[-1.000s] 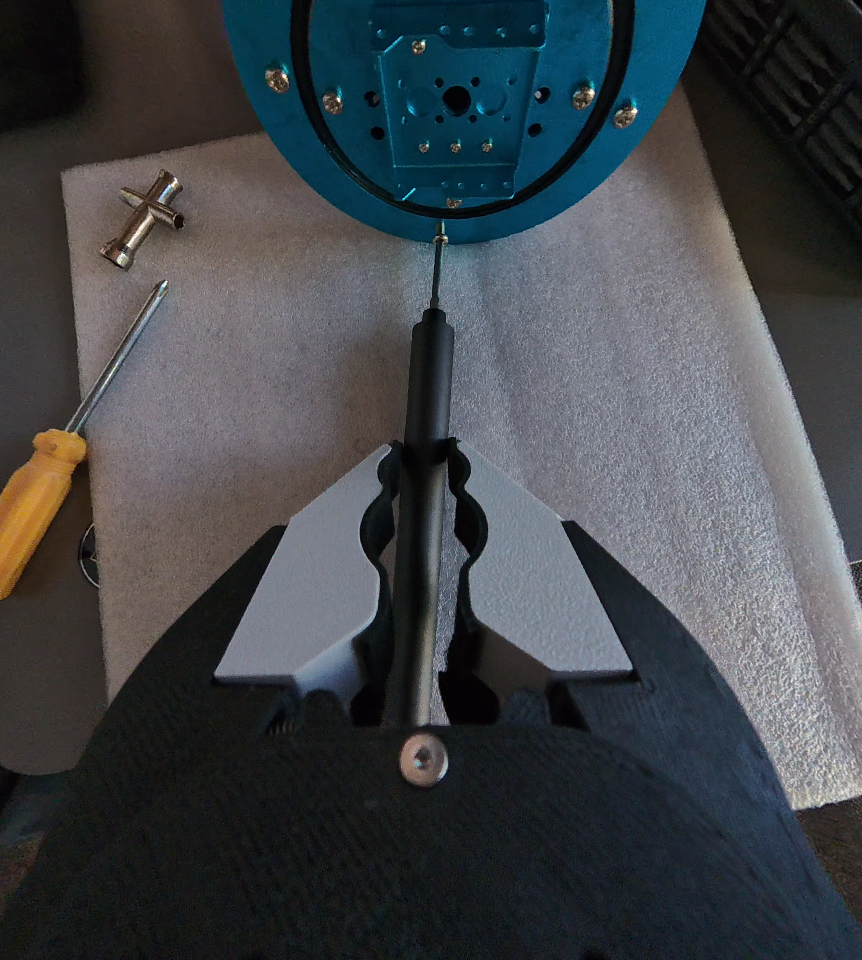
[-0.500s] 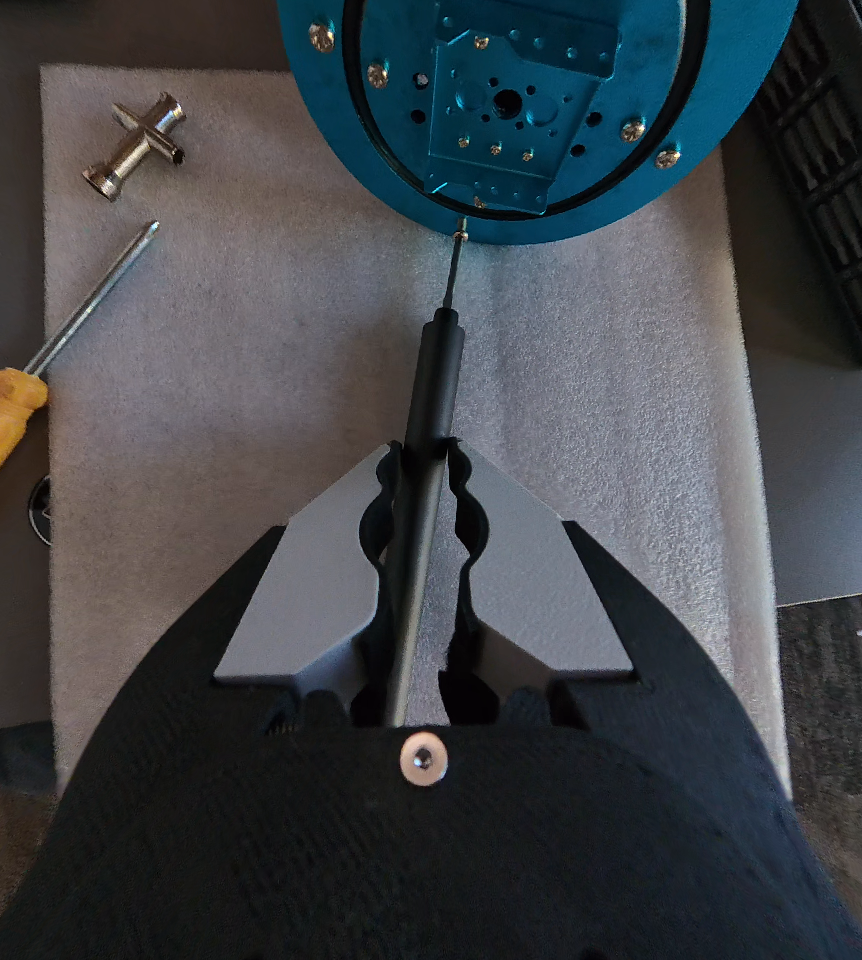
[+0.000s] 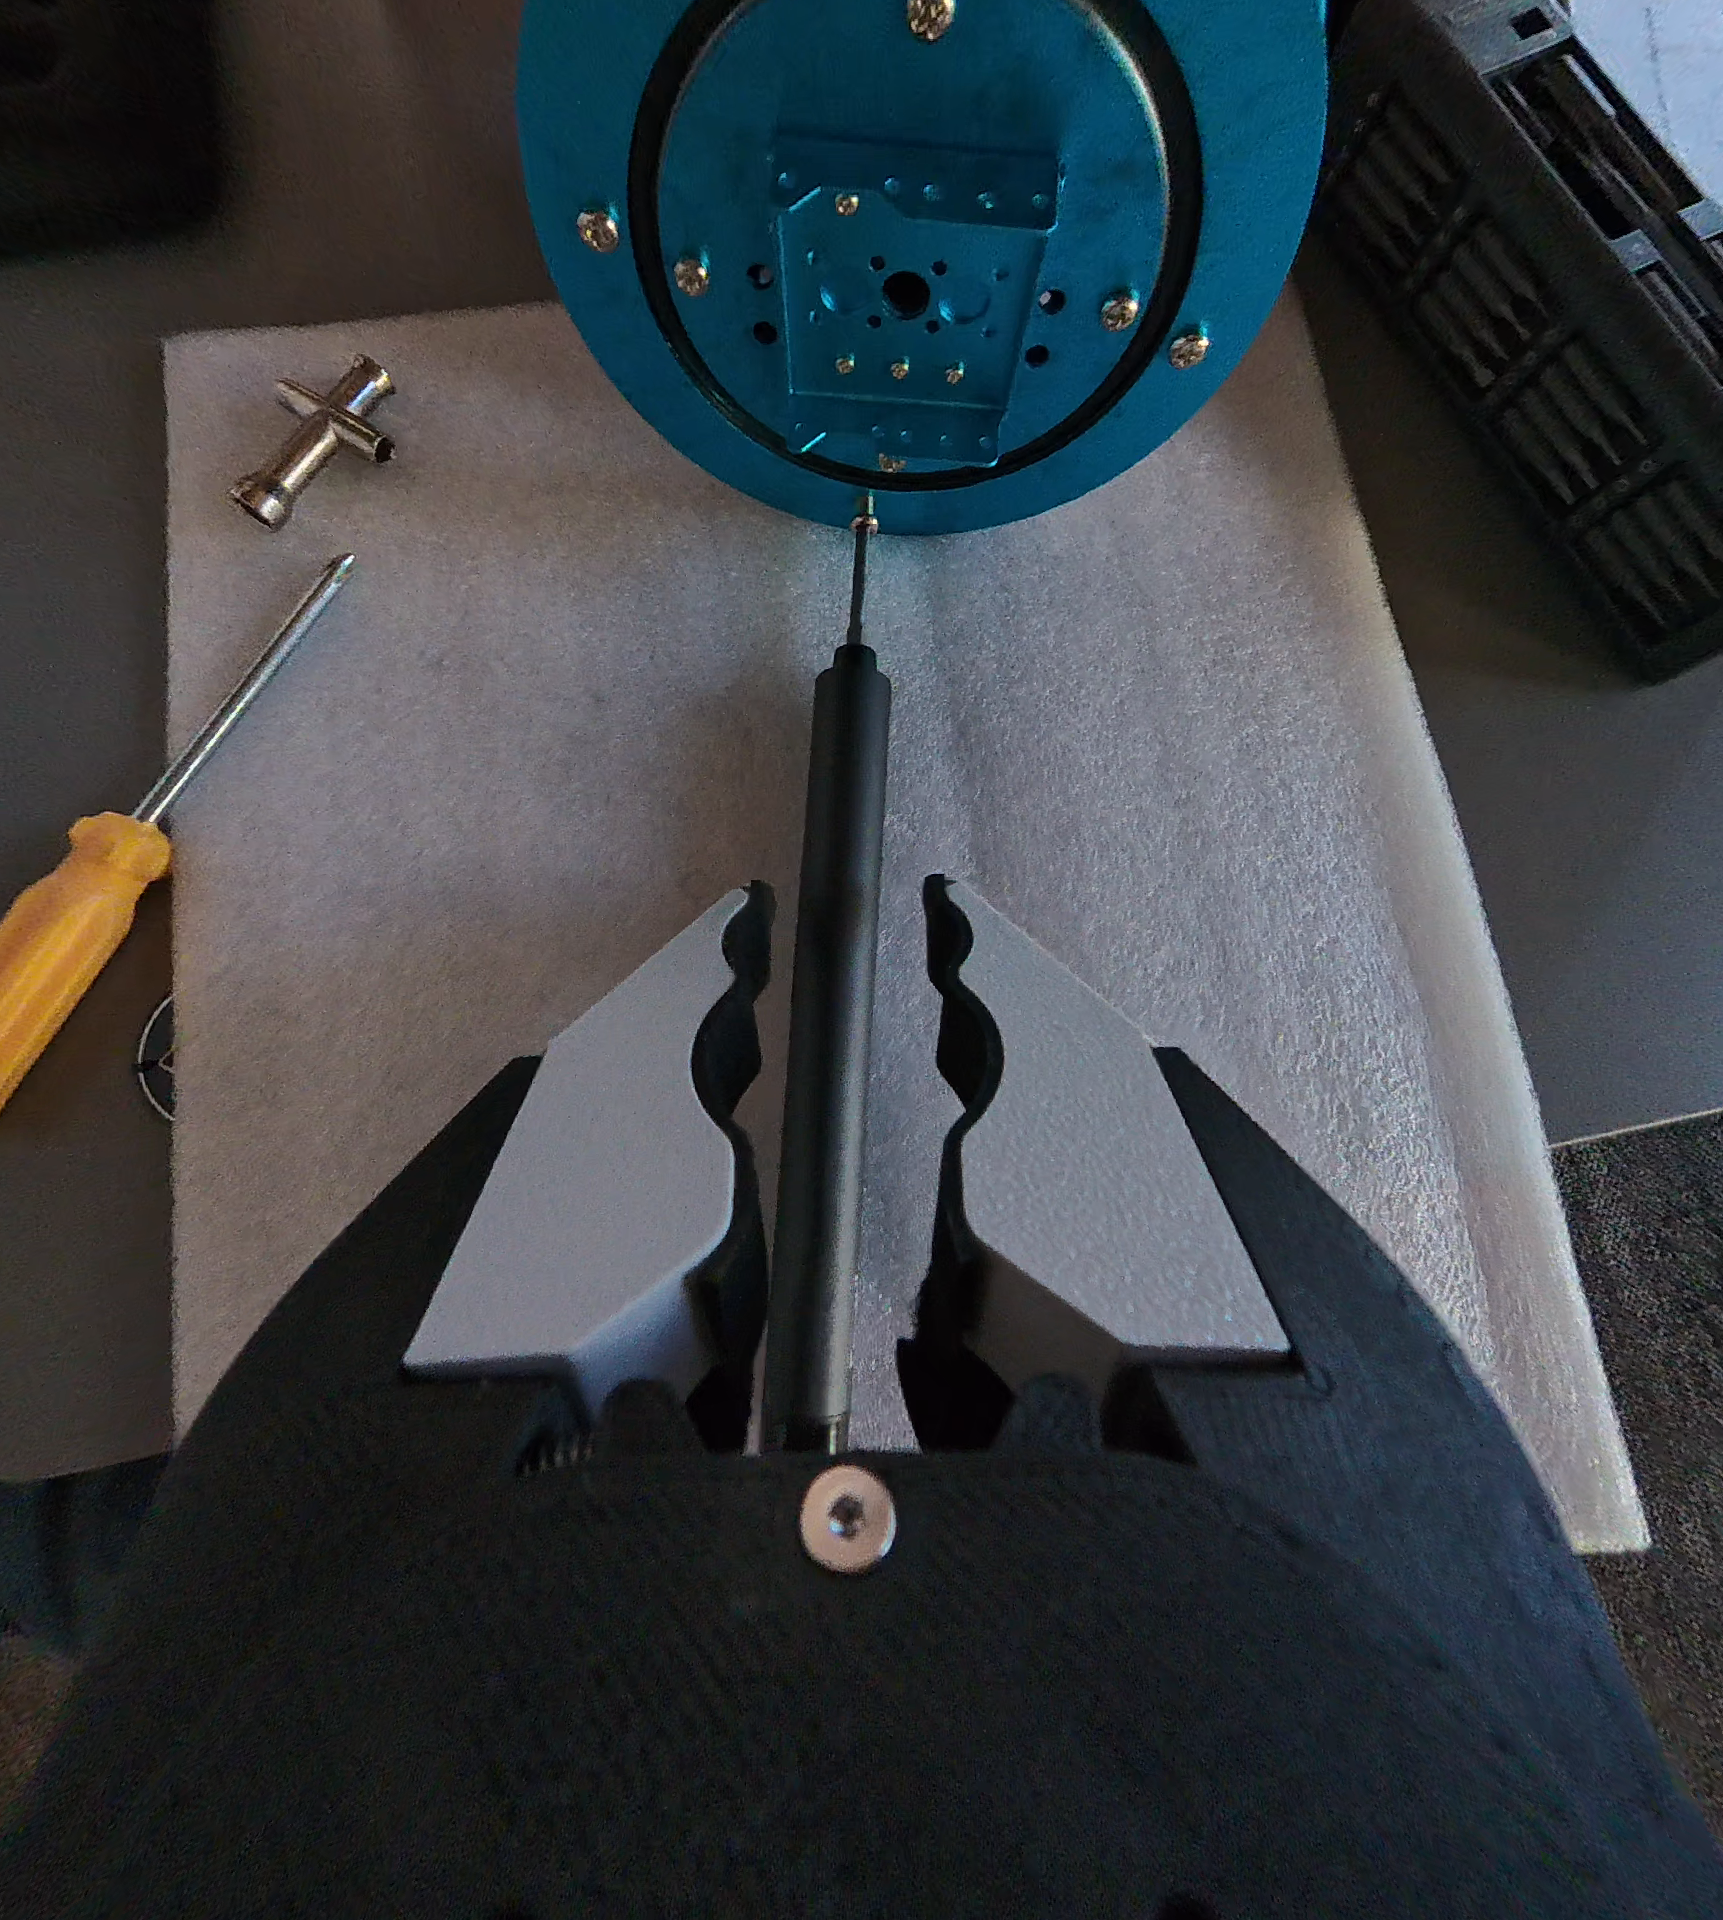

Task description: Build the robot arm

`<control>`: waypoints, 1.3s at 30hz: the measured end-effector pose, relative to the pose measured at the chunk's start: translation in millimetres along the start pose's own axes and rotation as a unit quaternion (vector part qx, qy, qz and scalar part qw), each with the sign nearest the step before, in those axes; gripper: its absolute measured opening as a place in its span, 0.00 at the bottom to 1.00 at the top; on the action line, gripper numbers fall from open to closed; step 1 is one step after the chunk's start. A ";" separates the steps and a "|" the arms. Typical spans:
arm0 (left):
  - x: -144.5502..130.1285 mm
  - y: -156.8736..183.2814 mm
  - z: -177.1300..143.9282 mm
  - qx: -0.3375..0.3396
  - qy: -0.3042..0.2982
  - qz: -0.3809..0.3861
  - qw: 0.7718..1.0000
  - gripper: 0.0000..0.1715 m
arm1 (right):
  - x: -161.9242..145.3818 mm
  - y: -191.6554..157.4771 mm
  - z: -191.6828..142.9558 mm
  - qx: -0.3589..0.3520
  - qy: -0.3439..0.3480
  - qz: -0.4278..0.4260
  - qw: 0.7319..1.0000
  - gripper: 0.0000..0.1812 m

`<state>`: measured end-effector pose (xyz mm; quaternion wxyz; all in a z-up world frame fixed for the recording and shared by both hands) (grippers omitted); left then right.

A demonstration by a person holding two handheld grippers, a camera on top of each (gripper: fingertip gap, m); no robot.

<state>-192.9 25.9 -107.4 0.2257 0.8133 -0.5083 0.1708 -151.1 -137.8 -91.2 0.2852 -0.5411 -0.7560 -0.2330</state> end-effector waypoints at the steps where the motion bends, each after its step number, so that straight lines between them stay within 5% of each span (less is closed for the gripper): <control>1: 0.1 -0.1 0.0 0.000 0.000 0.000 1.000 0.03 | -0.4 -0.6 0.5 0.002 -0.003 0.003 1.000 0.16; 11: 0.1 -0.3 0.2 0.000 0.000 0.001 1.000 0.03 | -2.8 -2.6 16.4 -0.004 -0.045 0.012 0.999 0.09; 39: 0.1 0.2 0.9 -0.003 -0.001 -0.001 1.000 0.03 | -1.9 -1.6 17.1 -0.020 -0.043 -0.008 0.999 0.08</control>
Point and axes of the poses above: each gripper's, where its closed fingertips meet, z out along the fingers, x out of its top, y = z × x across the jaws, the point moved 5 cm from there along -z, back along the fingers, and after that the axes turned 2 degrees about -z, right-handed, at the moved point
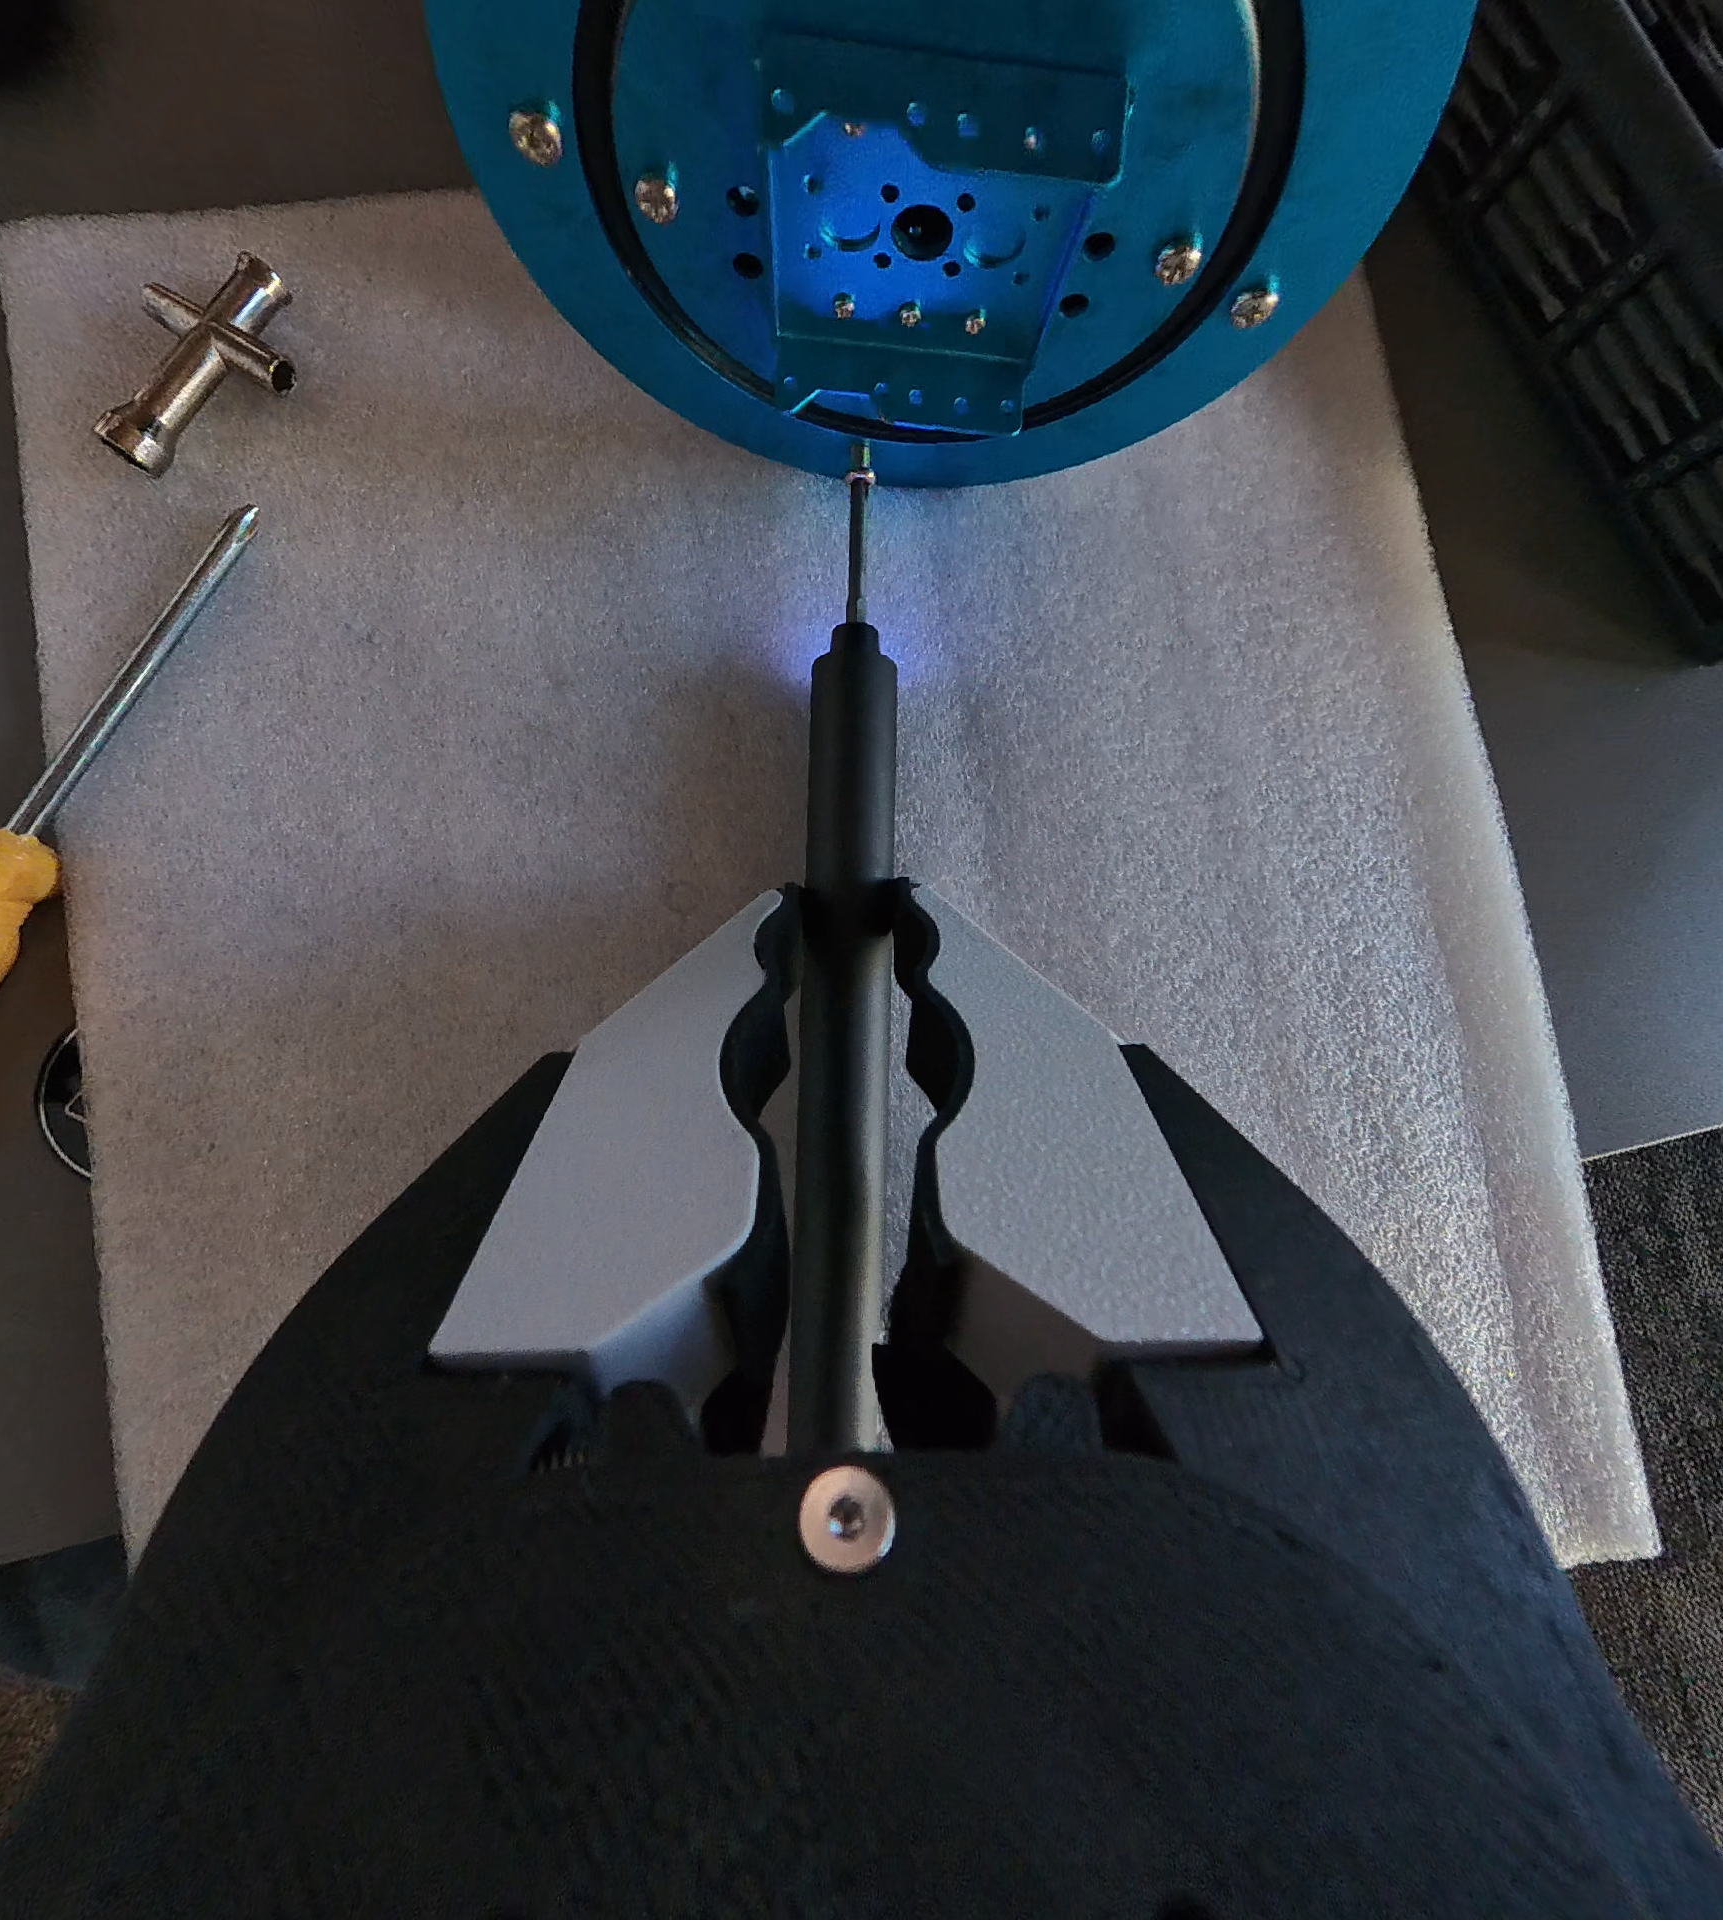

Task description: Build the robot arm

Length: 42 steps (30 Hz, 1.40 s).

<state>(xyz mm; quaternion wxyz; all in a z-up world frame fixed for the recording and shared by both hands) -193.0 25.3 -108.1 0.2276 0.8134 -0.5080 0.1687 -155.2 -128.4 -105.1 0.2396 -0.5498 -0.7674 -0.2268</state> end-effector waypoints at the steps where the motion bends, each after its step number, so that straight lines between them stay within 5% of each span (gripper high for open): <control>1: -0.1 0.0 0.1 0.000 0.000 -0.001 1.000 0.03 | 0.0 -0.2 0.0 -0.001 0.000 0.000 1.000 0.08; 42: -0.5 0.6 0.5 -0.004 -0.001 -0.002 1.000 0.03 | 2.4 -1.0 0.9 -0.014 -0.022 -0.015 1.000 0.09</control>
Point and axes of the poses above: each gripper's, where its closed fingertips meet, z out along the fingers, x out of its top, y = z × x across the jaws, the point moved 5 cm from there along -z, back along the fingers, and after that the axes turned 2 degrees about -z, right-handed, at the moved point
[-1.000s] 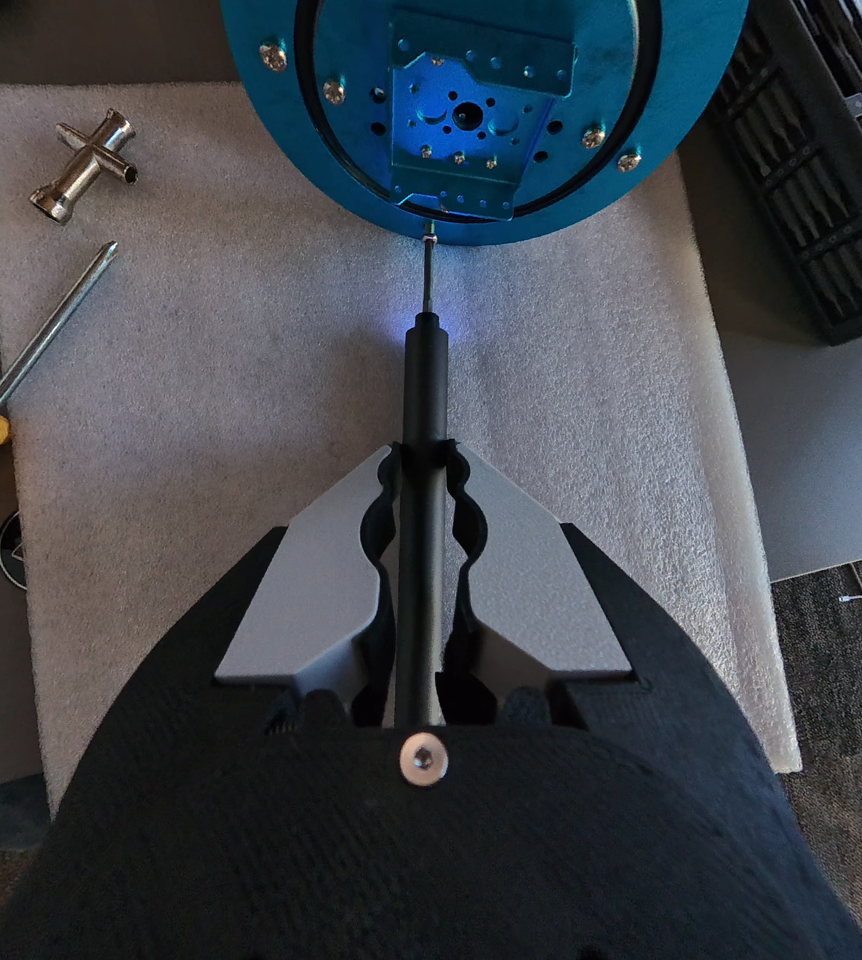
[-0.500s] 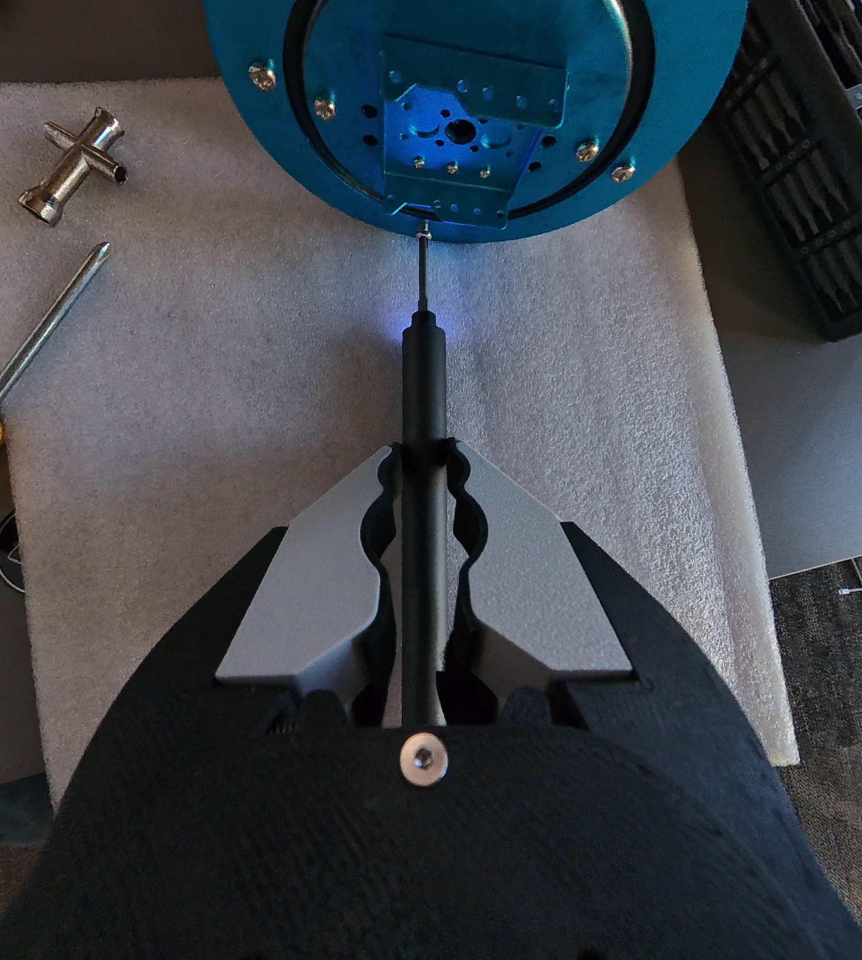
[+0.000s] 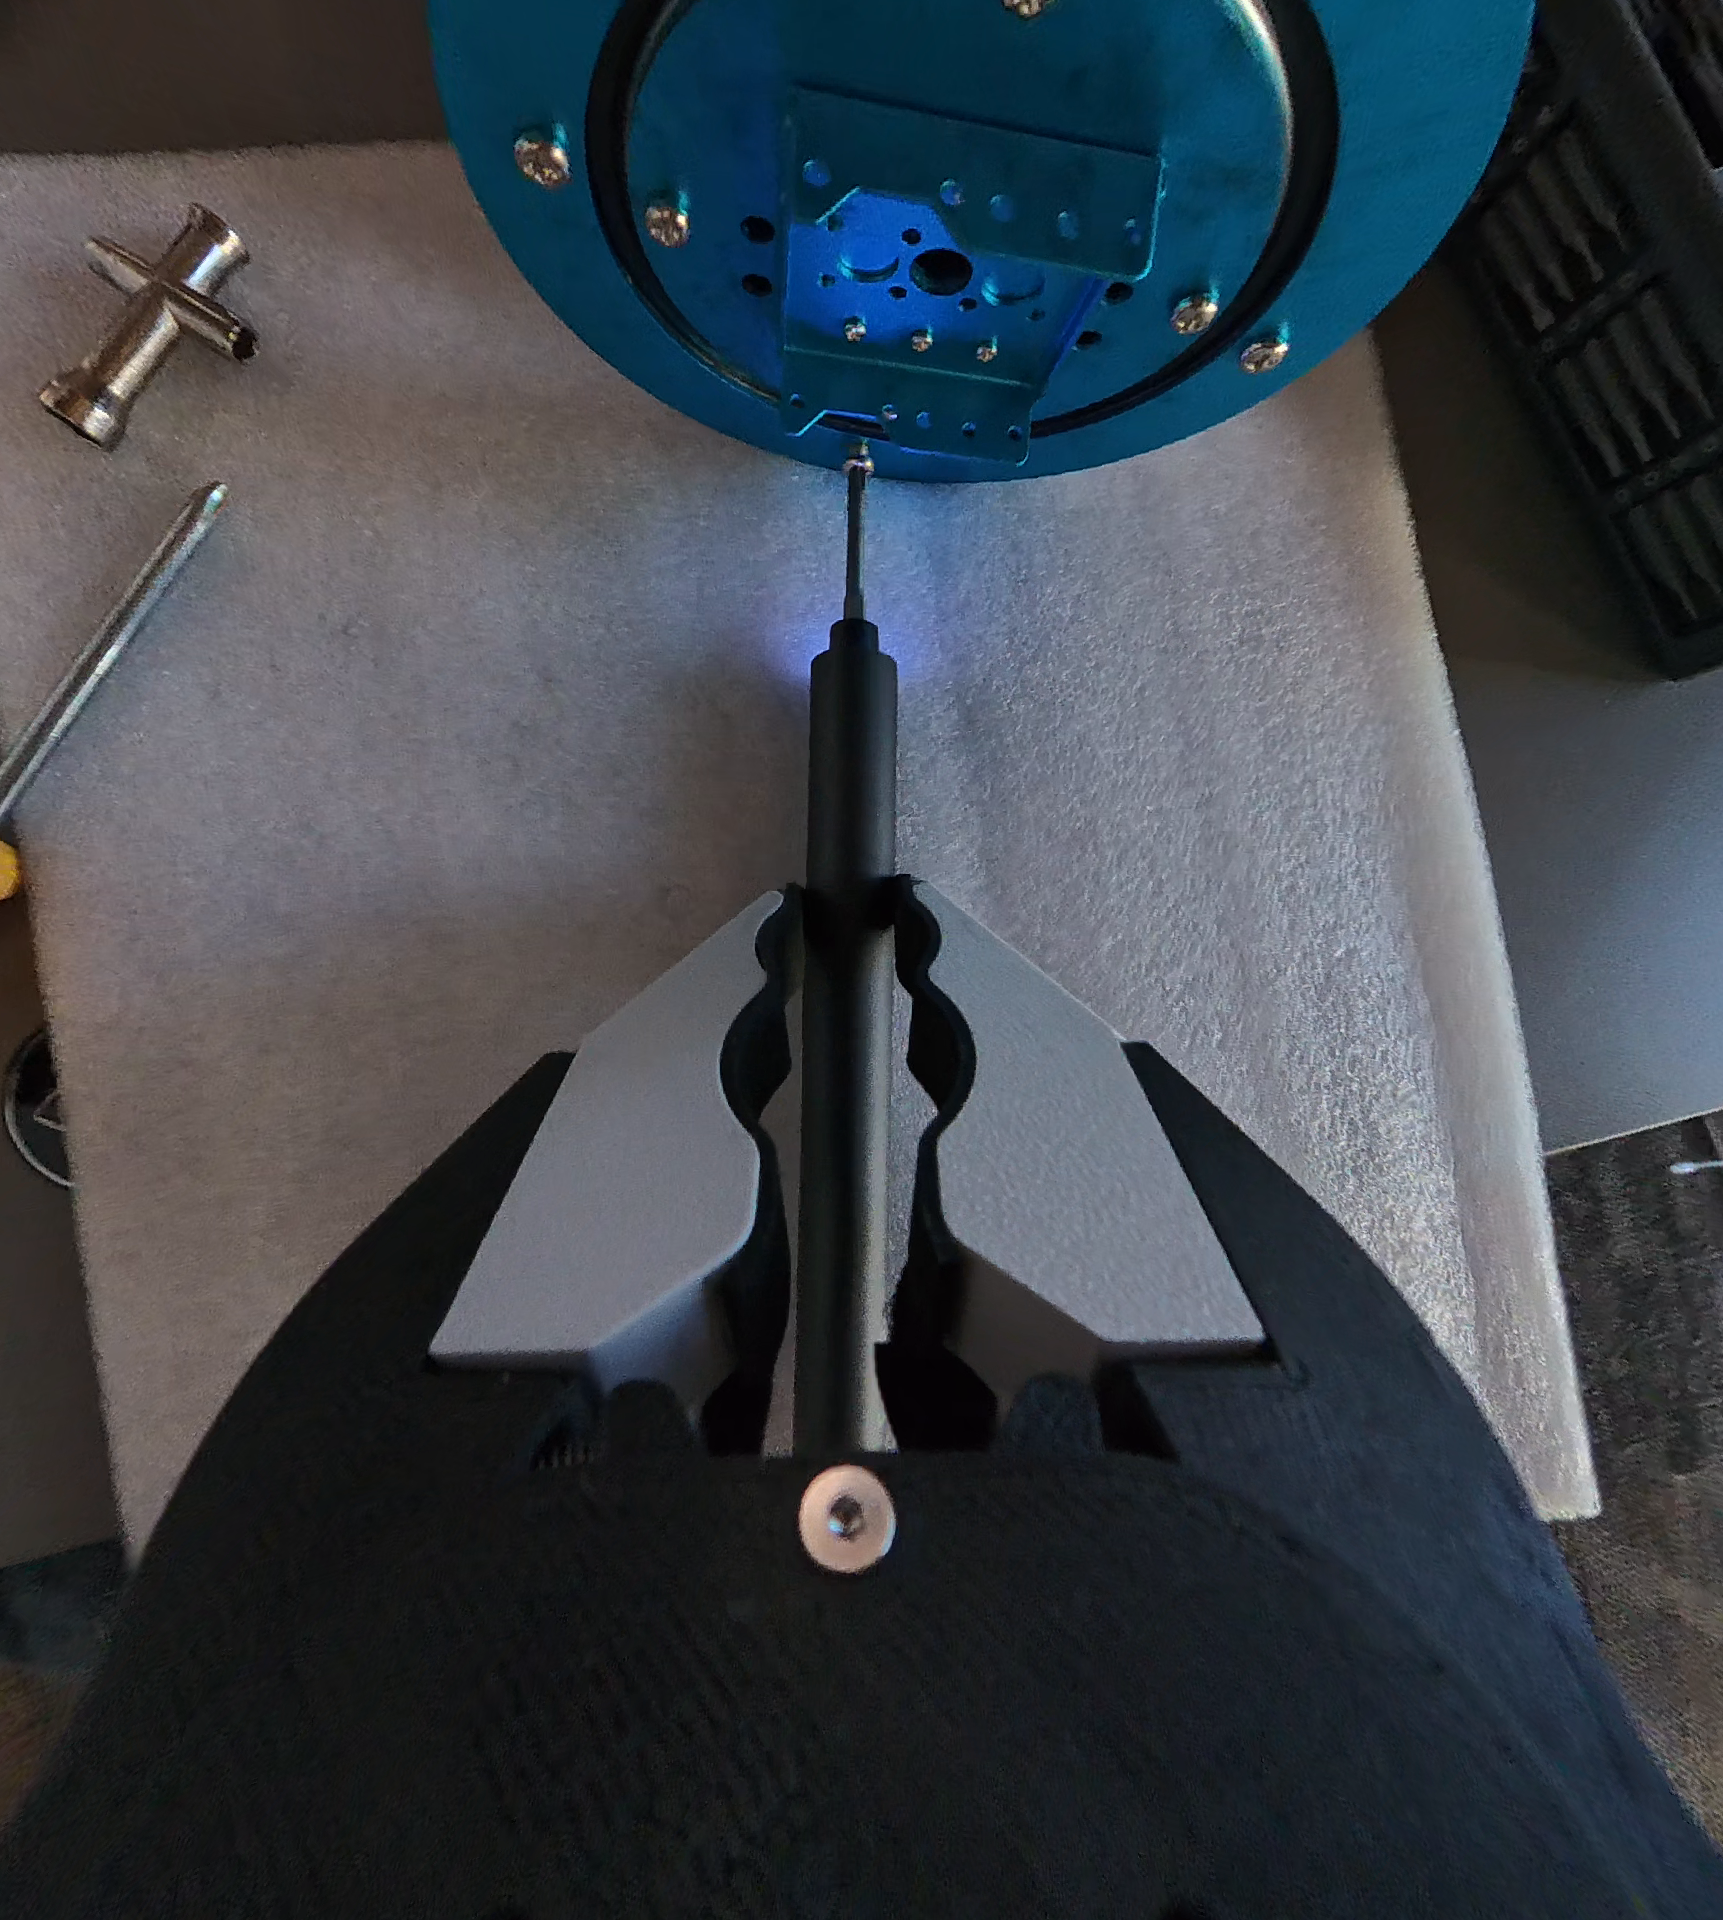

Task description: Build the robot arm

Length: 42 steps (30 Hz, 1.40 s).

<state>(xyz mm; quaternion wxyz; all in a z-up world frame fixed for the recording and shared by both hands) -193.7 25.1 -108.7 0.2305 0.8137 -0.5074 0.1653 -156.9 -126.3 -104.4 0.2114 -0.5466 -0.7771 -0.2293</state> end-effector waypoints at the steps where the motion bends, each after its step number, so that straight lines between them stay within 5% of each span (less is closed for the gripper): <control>1: 0.0 0.1 0.2 0.001 0.000 0.000 1.000 0.03 | 3.0 -0.5 -1.0 0.009 0.002 0.003 1.000 0.09; 13: 0.2 0.7 0.1 0.007 0.000 0.001 1.000 0.03 | 76.8 16.8 -17.4 -0.020 0.148 -0.007 0.989 0.20; 28: 1.9 0.8 -0.1 0.007 -0.013 0.001 1.000 0.03 | 86.5 17.9 -14.6 -0.014 0.120 -0.040 0.992 0.18; 42: 0.4 1.1 -15.3 0.054 -0.032 0.083 0.995 0.06 | 88.4 18.0 -12.8 -0.027 0.108 -0.059 0.992 0.18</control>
Point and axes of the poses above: each gripper's, where its closed fingertips meet, z out along the fingers, x out of its top, y = z × x across the jaws, the point moved 5 cm from there along -z, back along the fingers, and after that the axes turned 2 degrees about -z, right-handed, at the moved point
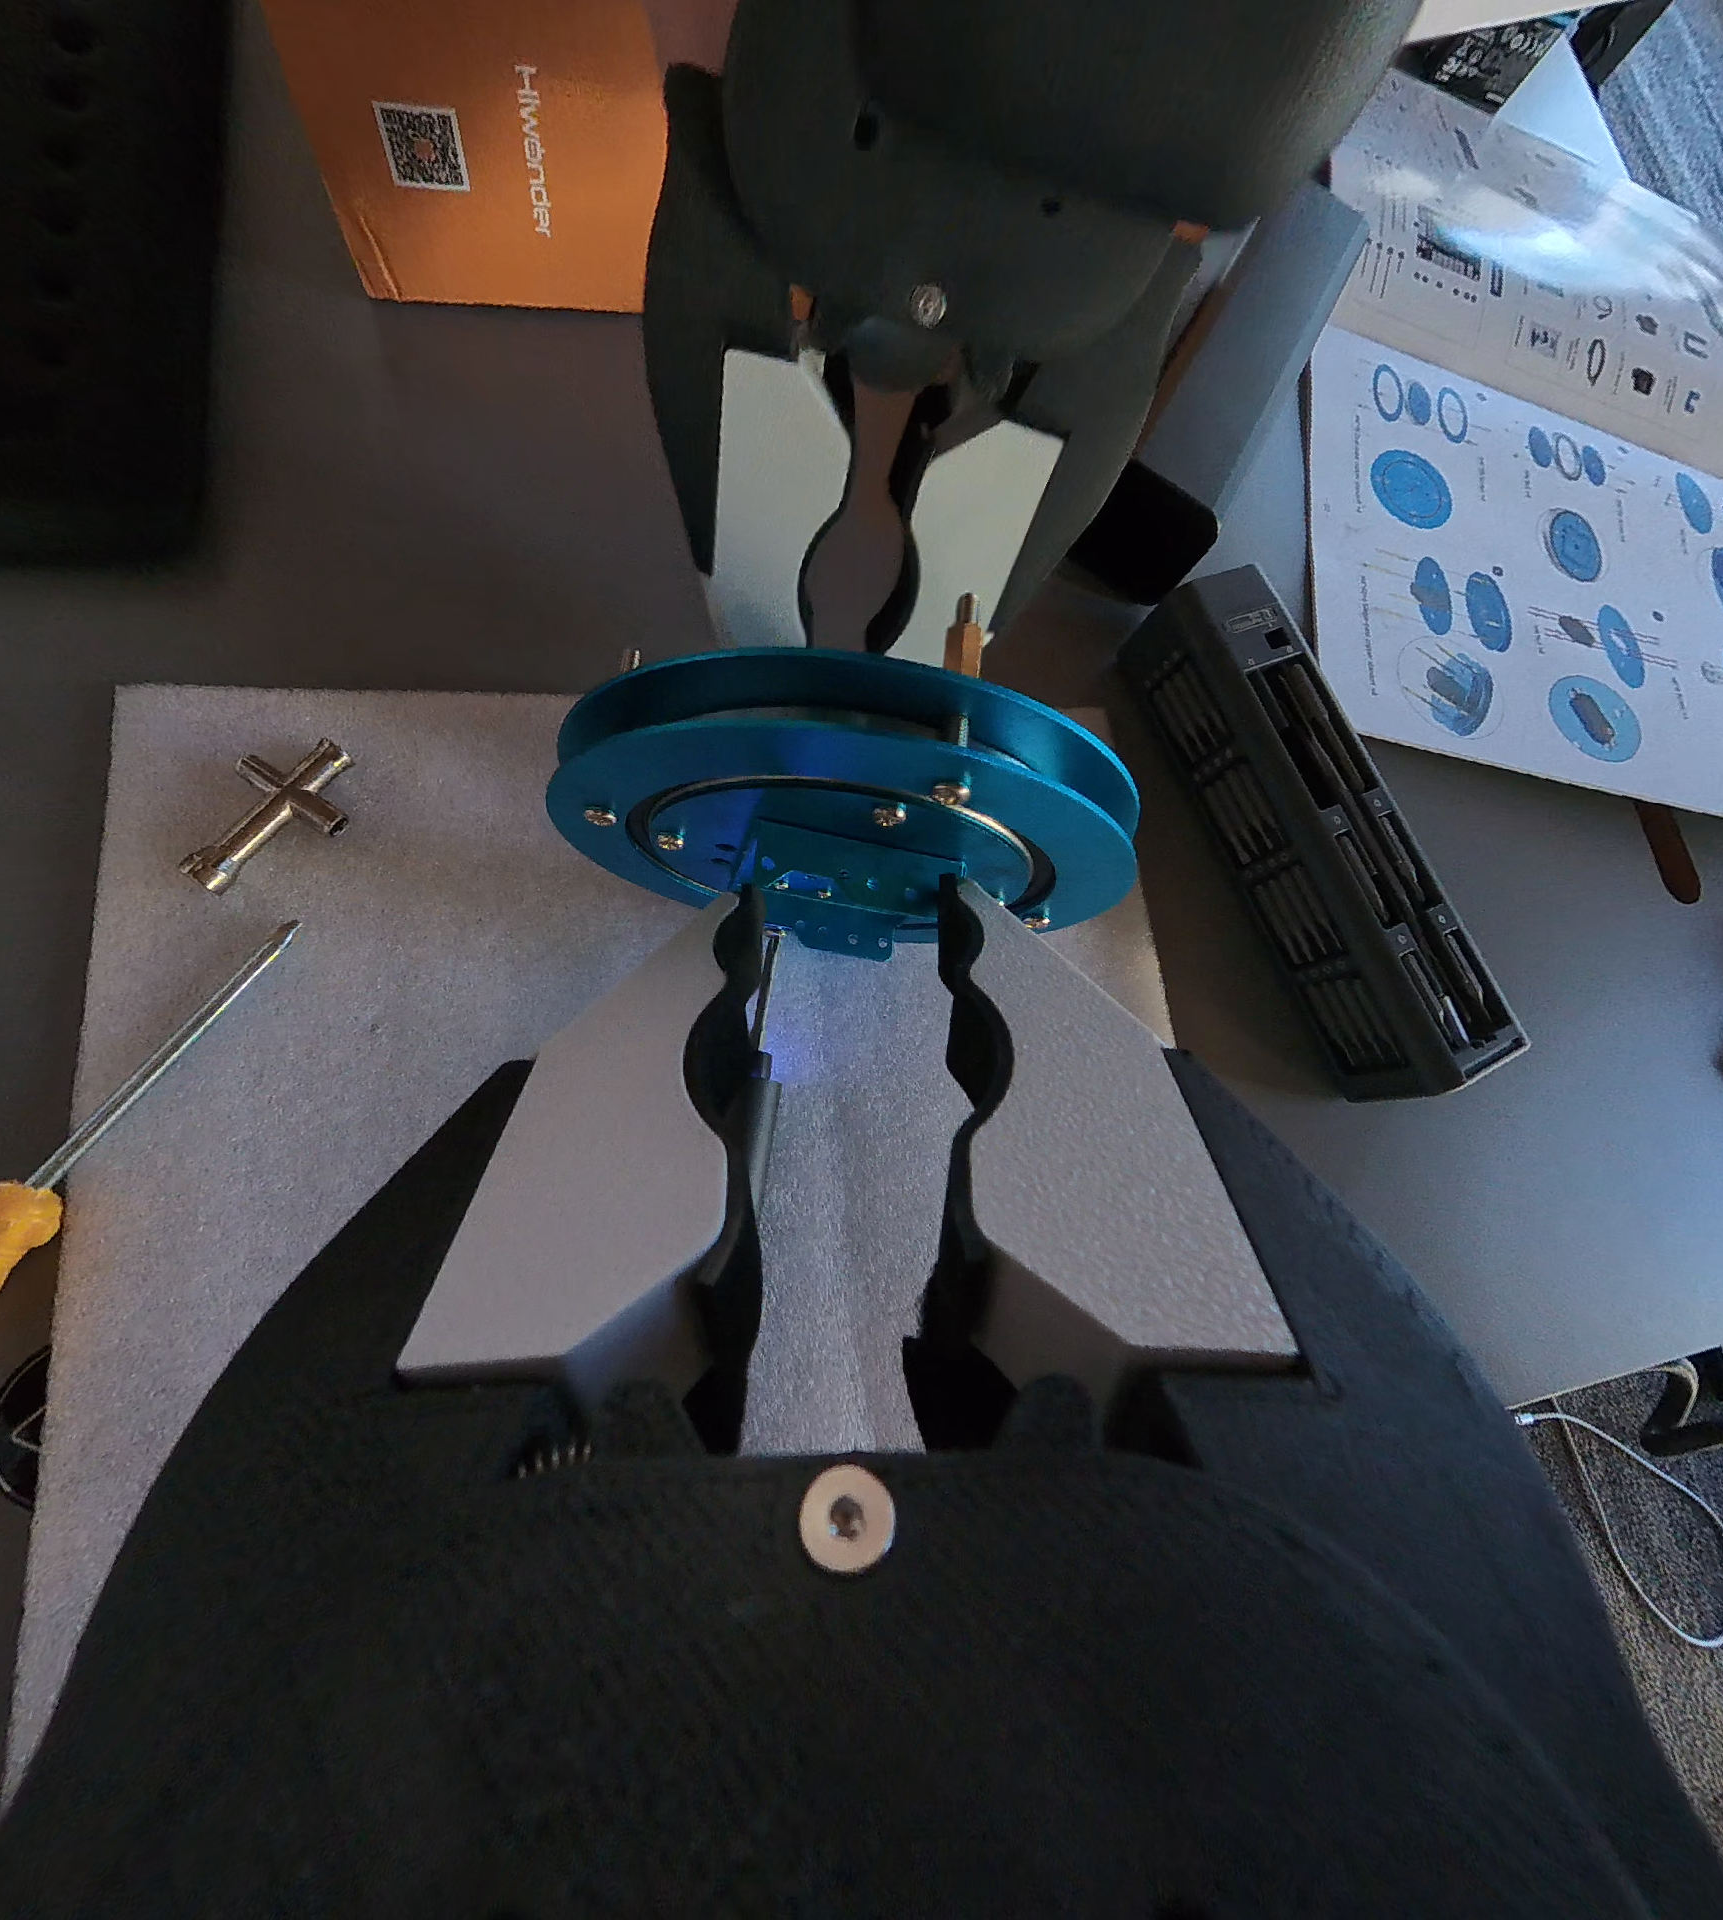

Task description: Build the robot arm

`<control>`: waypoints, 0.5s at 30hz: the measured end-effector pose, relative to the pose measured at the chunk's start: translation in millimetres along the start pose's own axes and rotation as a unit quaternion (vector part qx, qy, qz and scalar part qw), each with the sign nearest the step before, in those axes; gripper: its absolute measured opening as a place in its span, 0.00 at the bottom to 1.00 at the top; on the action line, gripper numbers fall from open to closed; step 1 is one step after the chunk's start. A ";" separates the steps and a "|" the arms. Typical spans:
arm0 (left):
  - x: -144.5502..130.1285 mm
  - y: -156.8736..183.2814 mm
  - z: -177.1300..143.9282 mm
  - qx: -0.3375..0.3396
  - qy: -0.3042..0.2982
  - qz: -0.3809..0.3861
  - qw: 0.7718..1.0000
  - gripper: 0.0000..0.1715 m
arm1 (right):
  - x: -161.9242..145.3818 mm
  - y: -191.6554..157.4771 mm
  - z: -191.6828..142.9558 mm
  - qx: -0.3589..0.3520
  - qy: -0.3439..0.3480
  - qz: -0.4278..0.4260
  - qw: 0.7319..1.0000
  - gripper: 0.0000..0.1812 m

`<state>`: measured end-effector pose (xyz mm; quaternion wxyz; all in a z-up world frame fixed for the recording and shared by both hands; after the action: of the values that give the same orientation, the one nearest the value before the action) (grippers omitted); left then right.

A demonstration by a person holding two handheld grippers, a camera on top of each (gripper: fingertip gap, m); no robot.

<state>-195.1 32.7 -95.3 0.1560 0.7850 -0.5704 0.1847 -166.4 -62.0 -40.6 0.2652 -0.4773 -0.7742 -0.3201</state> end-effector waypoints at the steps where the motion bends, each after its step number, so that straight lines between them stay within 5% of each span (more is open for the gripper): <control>1: -0.3 -1.3 -3.9 0.005 0.002 0.002 1.000 0.06 | 0.4 -0.3 0.1 0.000 0.001 0.000 1.000 0.18; 15: 4.7 4.1 6.3 -0.004 0.005 0.017 1.000 0.05 | 2.4 -2.9 -0.2 -0.005 -0.007 -0.010 1.000 0.18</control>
<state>-197.0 24.6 -98.5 0.1589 0.7736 -0.5838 0.1886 -170.0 -61.7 -39.4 0.2539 -0.4734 -0.7791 -0.3231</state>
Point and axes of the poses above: each gripper's, where its closed fingertips meet, z out along the fingers, x out of its top, y = z × x across the jaws, the point moved 5 cm from there along -z, back along the fingers, and after that the axes turned 2 degrees about -z, right-handed, at the moved point
